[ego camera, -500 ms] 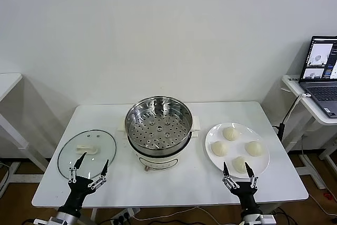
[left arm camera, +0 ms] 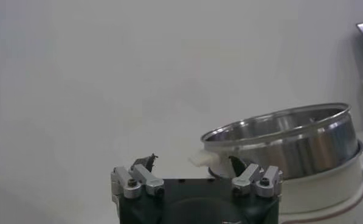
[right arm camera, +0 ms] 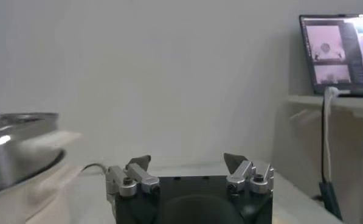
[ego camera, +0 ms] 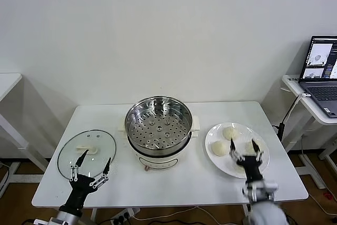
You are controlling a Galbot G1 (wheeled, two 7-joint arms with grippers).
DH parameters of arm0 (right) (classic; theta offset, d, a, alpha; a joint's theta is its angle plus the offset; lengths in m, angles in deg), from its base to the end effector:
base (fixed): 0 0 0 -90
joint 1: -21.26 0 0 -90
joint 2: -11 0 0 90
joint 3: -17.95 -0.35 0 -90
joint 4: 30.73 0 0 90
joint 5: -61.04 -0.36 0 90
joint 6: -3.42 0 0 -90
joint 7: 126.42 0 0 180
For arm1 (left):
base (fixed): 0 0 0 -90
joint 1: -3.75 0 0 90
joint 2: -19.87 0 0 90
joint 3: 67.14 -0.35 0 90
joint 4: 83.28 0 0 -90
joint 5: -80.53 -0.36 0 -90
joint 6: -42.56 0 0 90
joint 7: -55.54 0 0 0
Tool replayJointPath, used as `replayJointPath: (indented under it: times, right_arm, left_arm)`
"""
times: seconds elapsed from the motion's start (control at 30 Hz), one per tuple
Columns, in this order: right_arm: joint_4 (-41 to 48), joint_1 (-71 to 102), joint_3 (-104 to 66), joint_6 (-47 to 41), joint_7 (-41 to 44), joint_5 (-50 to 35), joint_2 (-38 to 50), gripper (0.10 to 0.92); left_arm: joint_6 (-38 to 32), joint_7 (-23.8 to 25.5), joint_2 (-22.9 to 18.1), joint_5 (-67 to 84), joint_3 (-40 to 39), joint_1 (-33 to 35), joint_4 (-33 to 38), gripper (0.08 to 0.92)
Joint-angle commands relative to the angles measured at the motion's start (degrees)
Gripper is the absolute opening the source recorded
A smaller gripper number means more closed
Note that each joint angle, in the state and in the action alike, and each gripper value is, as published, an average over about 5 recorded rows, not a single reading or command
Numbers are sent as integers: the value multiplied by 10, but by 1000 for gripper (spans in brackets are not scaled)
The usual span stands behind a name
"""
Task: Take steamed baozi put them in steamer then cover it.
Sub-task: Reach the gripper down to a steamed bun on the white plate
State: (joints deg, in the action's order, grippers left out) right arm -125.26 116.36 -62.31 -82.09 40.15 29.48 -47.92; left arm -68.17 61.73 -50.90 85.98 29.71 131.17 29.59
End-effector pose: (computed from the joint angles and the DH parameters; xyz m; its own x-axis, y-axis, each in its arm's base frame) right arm 0.3250 -0.1140 -0.3370 -0.9981 0.0496 0.0355 0.0505 0.9984 0.0258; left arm 0.1489 0.1065 -0.3473 -0.9724 0.2170 -0.0856 0.1892 0.9483 0.2547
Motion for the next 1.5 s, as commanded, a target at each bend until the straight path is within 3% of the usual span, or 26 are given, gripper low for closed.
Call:
replayJointPath:
  times: [0.03, 0.2, 0.4, 0.57, 0.7, 0.97, 1.5]
  right_arm:
    - [196, -284, 112, -67, 47, -88, 79, 823]
    - [297, -383, 230, -70, 211, -82, 128, 823]
    - [378, -507, 367, -76, 483, -9, 174, 823]
    - [447, -619, 476, -45, 715, 102, 178, 823]
    - [479, -672, 518, -25, 828, 210, 162, 823]
    - [508, -716, 566, 2, 895, 371, 109, 823]
    - [651, -701, 540, 31, 841, 483, -22, 823]
  left_arm:
    - [-3, -1, 0, -2, -4, -3, 5, 823]
    - [-3, -2, 0, -2, -6, -5, 6, 823]
    - [-2, -3, -2, -3, -8, -4, 12, 823]
    - [0, -4, -4, -5, -8, -5, 16, 823]
    - [1, -5, -5, -6, -7, -4, 16, 823]
    - [1, -7, -10, -7, -6, -3, 14, 823]
    - [-6, -8, -15, -8, 0, 5, 13, 823]
